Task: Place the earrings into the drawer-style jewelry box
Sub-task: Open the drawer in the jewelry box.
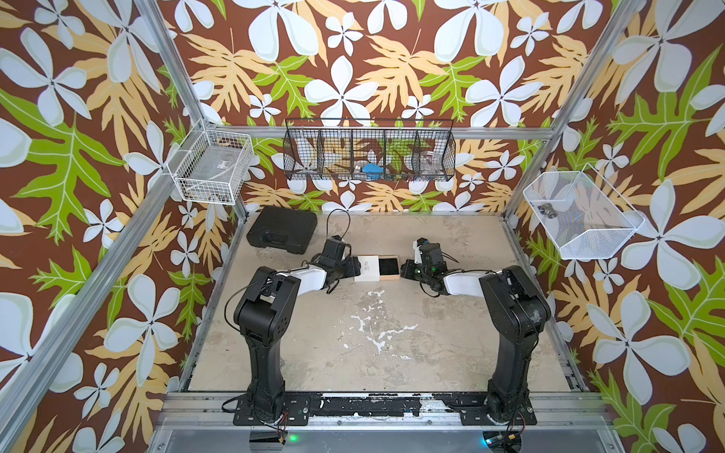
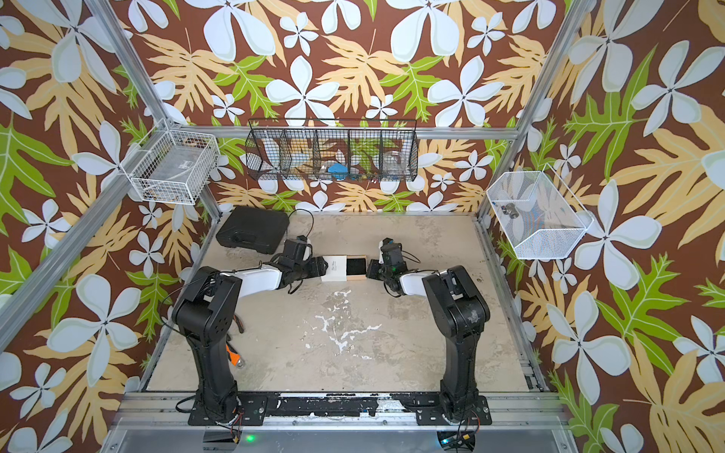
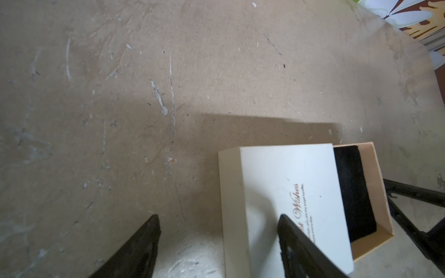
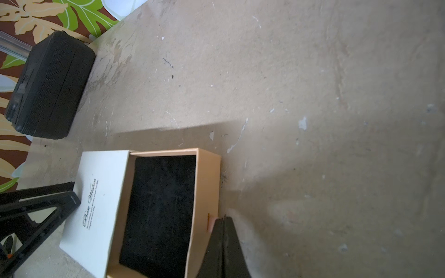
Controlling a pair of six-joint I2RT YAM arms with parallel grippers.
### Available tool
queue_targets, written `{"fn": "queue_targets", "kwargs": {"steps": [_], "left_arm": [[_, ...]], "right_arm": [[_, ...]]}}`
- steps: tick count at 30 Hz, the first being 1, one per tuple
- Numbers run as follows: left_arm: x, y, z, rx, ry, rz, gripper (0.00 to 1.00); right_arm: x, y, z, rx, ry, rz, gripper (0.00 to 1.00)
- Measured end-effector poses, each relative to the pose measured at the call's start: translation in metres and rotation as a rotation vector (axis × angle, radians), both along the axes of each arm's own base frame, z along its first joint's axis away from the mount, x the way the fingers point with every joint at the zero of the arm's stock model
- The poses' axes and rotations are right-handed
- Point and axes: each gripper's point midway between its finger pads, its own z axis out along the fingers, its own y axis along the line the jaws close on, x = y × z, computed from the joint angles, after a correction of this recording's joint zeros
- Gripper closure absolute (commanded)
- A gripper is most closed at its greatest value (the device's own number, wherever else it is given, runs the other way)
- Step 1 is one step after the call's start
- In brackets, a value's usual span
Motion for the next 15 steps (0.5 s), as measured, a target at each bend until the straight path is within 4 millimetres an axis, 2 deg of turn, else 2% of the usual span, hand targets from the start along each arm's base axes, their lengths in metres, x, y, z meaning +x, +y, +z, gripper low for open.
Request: {"fn": "queue_targets", "kwargs": {"steps": [3, 6, 10, 15], "left_arm": [[0.001, 0.000, 0.009, -0.002, -0.005, 0.001, 0.12], [0.008, -0.003, 0.027, -0.015, -0.038, 0.001, 0.12], [0.011, -0.004, 0.048, -0.026, -0.071, 0.003, 0.12], [-0.002, -0.004, 0.070, -0.035, -0.098, -0.005, 0.14]], "right_arm": [[0.000, -0.001, 0.008, -0.001, -0.010, 0.000, 0.74], [-0.001, -0.004, 0.016, -0.003, -0.016, -0.002, 0.68], [-0.008, -0.011, 0.023, -0.015, -0.008, -0.010, 0.67], [-0.029, -0.018, 0.044, -0.014, -0.008, -0.004, 0.70]]}}
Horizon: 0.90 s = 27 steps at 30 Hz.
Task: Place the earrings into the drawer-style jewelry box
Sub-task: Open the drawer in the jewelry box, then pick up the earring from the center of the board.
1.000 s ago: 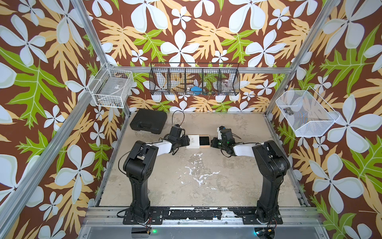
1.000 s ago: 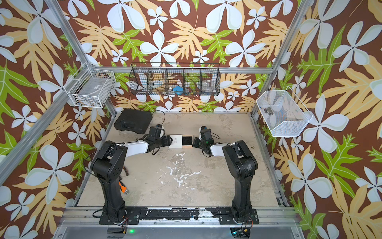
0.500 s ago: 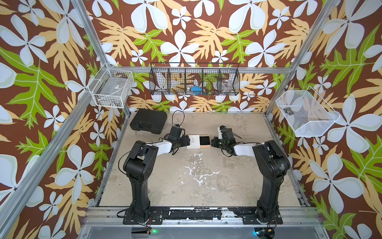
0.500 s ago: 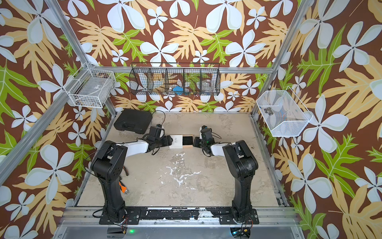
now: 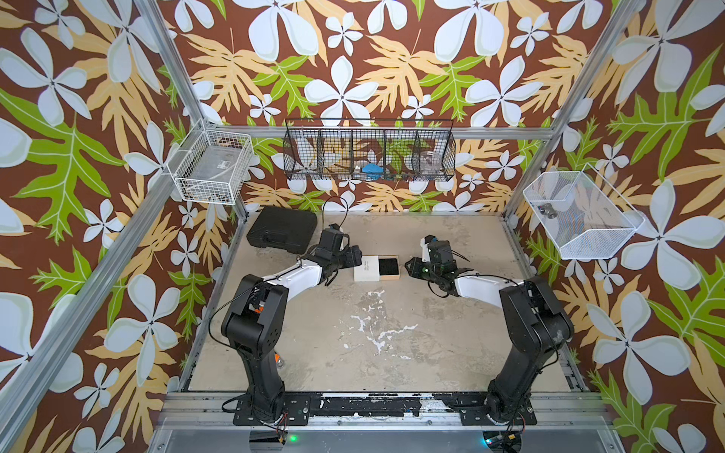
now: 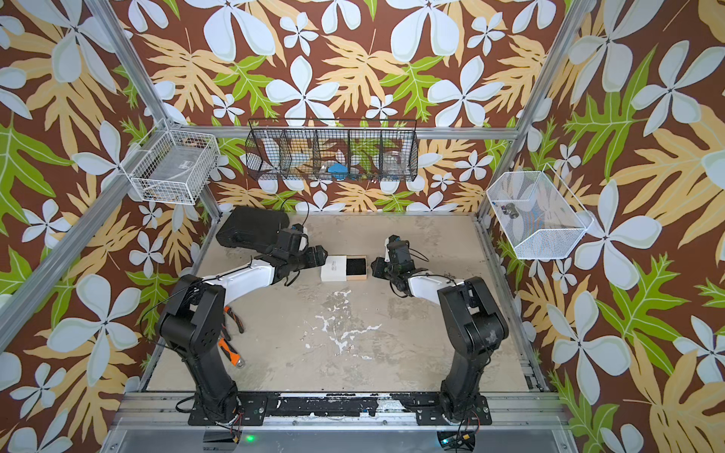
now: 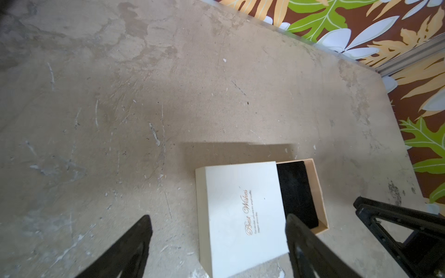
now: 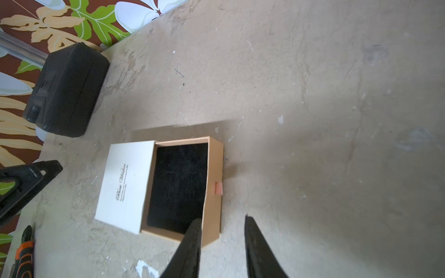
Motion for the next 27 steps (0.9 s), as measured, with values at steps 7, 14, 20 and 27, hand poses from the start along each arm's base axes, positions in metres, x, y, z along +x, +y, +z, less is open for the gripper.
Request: {"fn": "queue_targets", "kwargs": {"steps": [7, 14, 20, 27], "left_arm": [[-0.060, -0.012, 0.026, -0.040, -0.024, -0.055, 0.20], [-0.131, -0.006, 0.024, -0.082, -0.018, -0.085, 0.23], [-0.166, 0.011, 0.008, -0.101, 0.000, -0.070, 0.24], [-0.176, 0.017, -0.007, -0.091, 0.009, -0.073, 0.24]], "right_arm": [[-0.070, 0.031, 0.037, -0.012, -0.022, 0.161, 0.71], [-0.178, 0.060, 0.014, -0.067, 0.035, 0.373, 0.73], [-0.239, 0.076, -0.006, -0.116, 0.033, 0.499, 0.75], [-0.266, 0.080, -0.044, -0.208, 0.078, 0.541, 0.75]]}}
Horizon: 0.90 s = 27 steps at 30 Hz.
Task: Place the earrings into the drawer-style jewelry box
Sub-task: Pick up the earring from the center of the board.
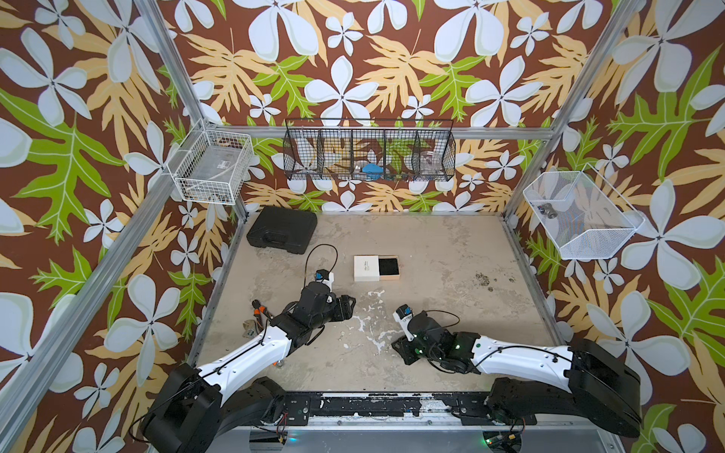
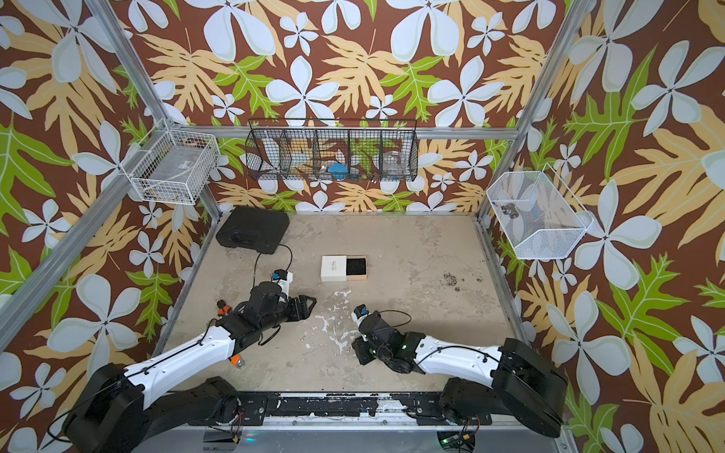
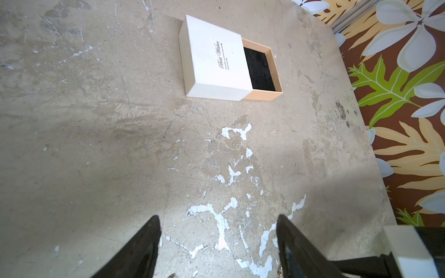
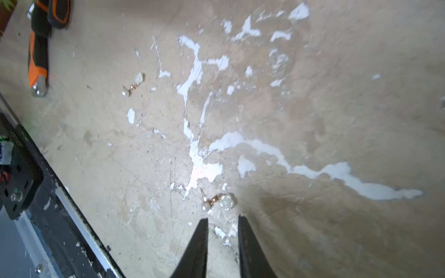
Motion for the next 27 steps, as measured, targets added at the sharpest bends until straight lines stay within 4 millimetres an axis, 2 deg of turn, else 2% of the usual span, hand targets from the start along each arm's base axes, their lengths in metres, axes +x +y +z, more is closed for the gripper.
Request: {"fn": "queue_targets", "kwargs": {"steps": [3, 10, 27], "left_arm": [[0.000, -0.001, -0.003, 0.005, -0.005, -0.009, 0.24], [0.001, -0.002, -0.002, 0.005, -0.021, -0.022, 0.24], [0.002, -0.002, 0.001, 0.012, -0.050, -0.035, 0.23]], "right_arm": [[-0.008, 0.010, -0.007, -0.034, -0.005, 0.031, 0.75], [-0.009, 0.026, -0.008, -0.084, -0.041, 0.046, 0.75], [-0.005, 0.015, -0.018, -0.222, -0.054, 0.005, 0.75]]}}
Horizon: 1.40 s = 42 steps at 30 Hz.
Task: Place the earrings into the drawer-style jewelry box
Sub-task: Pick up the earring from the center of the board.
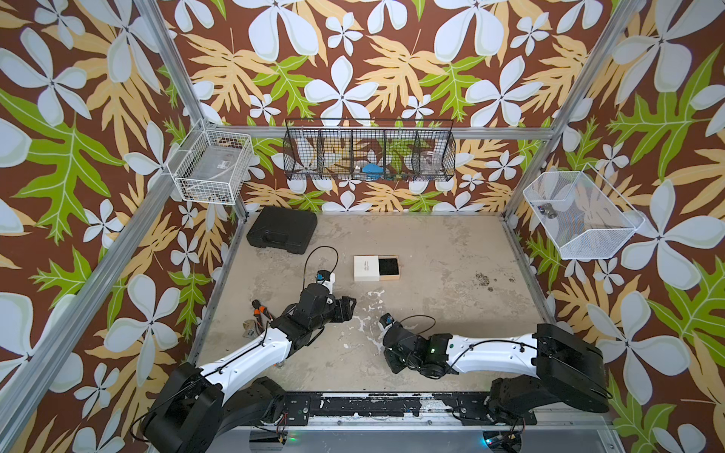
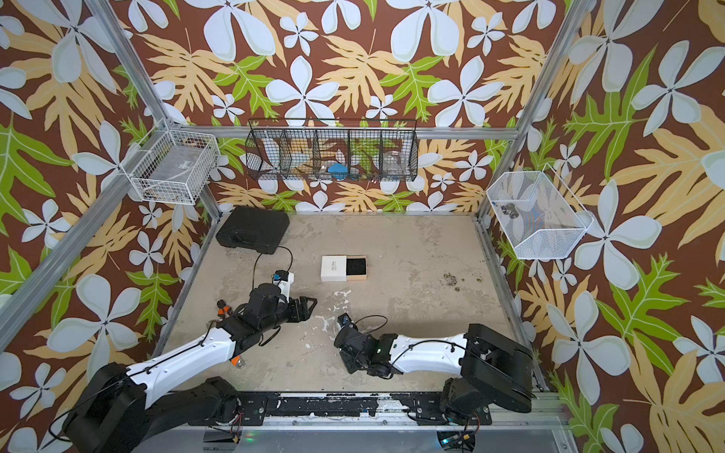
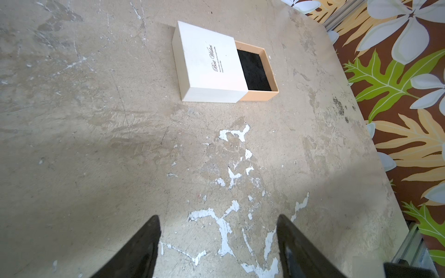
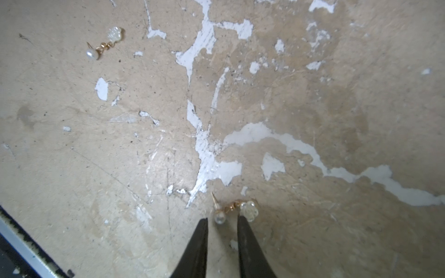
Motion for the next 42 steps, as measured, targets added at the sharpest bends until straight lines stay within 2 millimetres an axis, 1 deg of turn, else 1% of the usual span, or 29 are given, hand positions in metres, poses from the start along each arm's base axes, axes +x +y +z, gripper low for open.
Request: {"fn": "queue_targets", "kwargs": {"steps": [7, 14, 25, 34, 42], "left_arm": [[0.0000, 0.0008, 0.0009, 0.002, -0.007, 0.001, 0.23], [-0.0012, 0.0021, -0.0010, 0.013, -0.011, -0.004, 0.23], [-0.0017, 0.0021, 0.0003, 0.014, -0.018, -0.008, 0.23], [-0.0015, 0.0026, 0.0012, 0.015, -0.022, -0.006, 0.23], [-0.0021, 0.0038, 0.0007, 0.017, -0.024, -0.002, 0.23]], "right_arm": [[-0.0022, -0.0008, -0.0067, -0.041, 0.008, 0.005, 0.75], [-0.0030, 0.0047, -0.0069, -0.053, 0.008, 0.014, 0.76], [-0.0027, 0.0042, -0.0092, -0.092, 0.009, 0.013, 0.77], [-0.0008, 0.0054, -0.0096, -0.096, 0.003, 0.011, 0.83], [-0.0005, 0.0065, -0.0091, -0.092, 0.001, 0.014, 0.93]]}}
